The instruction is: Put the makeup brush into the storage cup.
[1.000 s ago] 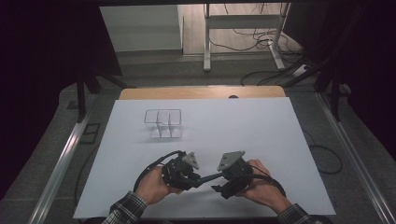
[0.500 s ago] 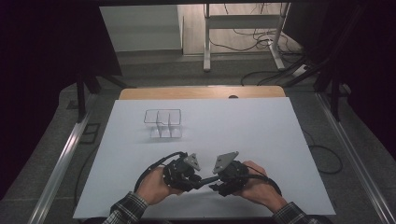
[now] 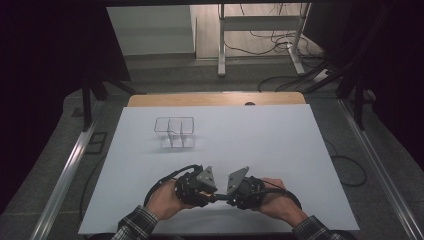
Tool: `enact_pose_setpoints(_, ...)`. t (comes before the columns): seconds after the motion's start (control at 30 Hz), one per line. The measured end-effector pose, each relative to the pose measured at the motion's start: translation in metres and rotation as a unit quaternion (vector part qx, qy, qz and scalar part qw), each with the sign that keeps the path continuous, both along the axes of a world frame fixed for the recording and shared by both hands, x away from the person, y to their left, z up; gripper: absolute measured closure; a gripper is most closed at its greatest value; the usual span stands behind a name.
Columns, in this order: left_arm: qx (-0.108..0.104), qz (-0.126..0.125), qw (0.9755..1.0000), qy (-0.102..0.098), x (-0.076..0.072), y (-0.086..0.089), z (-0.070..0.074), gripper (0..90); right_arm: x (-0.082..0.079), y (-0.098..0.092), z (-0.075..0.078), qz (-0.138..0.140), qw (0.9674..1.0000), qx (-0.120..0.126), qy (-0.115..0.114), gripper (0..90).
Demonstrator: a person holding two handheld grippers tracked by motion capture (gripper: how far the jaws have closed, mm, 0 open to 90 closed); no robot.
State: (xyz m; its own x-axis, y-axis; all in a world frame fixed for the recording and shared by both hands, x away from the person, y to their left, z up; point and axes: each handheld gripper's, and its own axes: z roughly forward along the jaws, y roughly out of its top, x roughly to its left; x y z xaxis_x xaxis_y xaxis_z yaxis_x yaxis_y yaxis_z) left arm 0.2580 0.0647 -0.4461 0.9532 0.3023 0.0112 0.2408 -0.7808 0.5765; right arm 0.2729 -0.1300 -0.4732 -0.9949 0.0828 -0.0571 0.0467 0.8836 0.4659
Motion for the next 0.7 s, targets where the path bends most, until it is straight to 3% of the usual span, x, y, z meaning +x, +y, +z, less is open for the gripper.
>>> enact_pose_setpoints(0.03, -0.005, 0.005, 0.9999, -0.014, -0.001, 0.001, 0.002, 66.4, 0.001, 0.000, 0.001, -0.010, 0.9999, 0.005, 0.012, 77.6)
enact_pose_setpoints(0.1, -0.014, 0.010, 0.9996, -0.022, -0.001, 0.004, 0.004, 52.8, 0.002, 0.000, 0.003, -0.012, 0.9997, 0.012, 0.019, 77.7)
enact_pose_setpoints(0.37, -0.018, 0.047, 0.9987, -0.011, 0.006, 0.011, -0.004, 18.4, 0.006, -0.005, 0.003, -0.029, 0.9990, 0.016, 0.030, 77.7)
enact_pose_setpoints(0.5, -0.023, 0.071, 0.9972, -0.002, 0.010, 0.016, -0.006, 9.0, 0.006, -0.007, 0.004, -0.036, 0.9989, 0.015, 0.025, 77.7)
enact_pose_setpoints(0.7, -0.027, 0.100, 0.9945, 0.010, 0.013, 0.028, -0.007, 2.8, 0.008, -0.009, 0.004, -0.050, 0.9983, 0.018, 0.023, 77.7)
